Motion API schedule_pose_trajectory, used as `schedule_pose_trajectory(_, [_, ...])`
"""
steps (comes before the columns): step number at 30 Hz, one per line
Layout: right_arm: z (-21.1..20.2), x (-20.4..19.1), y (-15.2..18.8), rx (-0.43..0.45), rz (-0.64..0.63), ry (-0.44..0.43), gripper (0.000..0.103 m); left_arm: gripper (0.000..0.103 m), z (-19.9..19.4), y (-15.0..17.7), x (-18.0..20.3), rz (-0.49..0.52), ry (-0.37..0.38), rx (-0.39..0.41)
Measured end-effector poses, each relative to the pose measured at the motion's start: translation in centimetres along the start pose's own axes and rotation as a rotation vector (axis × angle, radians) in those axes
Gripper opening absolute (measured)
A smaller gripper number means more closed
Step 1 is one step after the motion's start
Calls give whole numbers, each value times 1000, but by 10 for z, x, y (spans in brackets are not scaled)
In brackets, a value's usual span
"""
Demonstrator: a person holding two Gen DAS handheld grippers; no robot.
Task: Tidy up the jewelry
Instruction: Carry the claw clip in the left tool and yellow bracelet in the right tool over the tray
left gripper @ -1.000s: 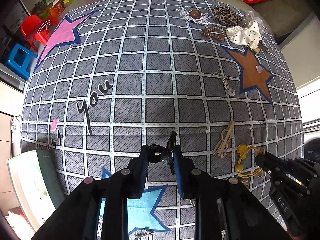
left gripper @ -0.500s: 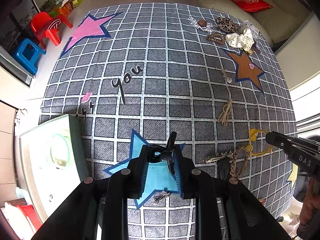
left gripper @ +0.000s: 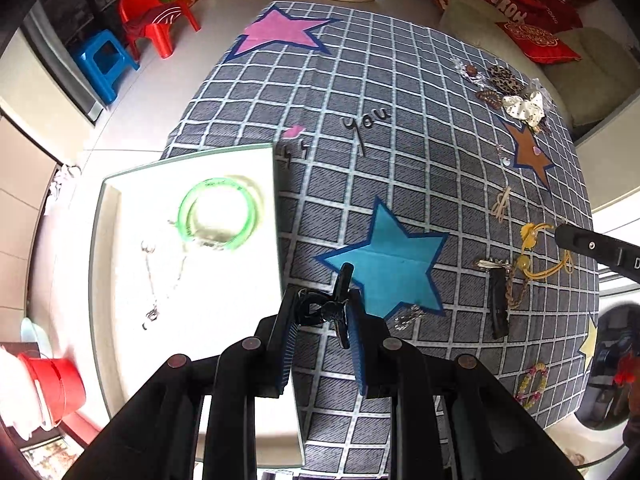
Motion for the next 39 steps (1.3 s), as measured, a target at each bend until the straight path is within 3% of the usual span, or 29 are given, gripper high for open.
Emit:
schedule_pose_trajectory(10, [-23,-131,-13,39,-228,-118,6,32,-29,37,-86,-179,-56,36])
schedule_pose_trajectory(21, [2,-256,14,-22,-427,-227,6,32,-16,65,-151,-312,-95,15])
schedule_pose_trajectory(29, [52,-292,31,-79,-504,-187,6,32,8,66,-170,-322,-119,-4])
schedule_pose_trajectory(39, [91,-285,20,-102,-483,-92,6,32,19,51,-172,-289,-158,22])
Point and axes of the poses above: each gripper's, at about its wrist camera, not at the fingertips, and z roughly the way its jaws point, x to its right, y to its underside, the point moved 3 cm from there along z, roughly the way its jaws point, and after that the axes turned 15 degrees about y, right-handed, at the moved point
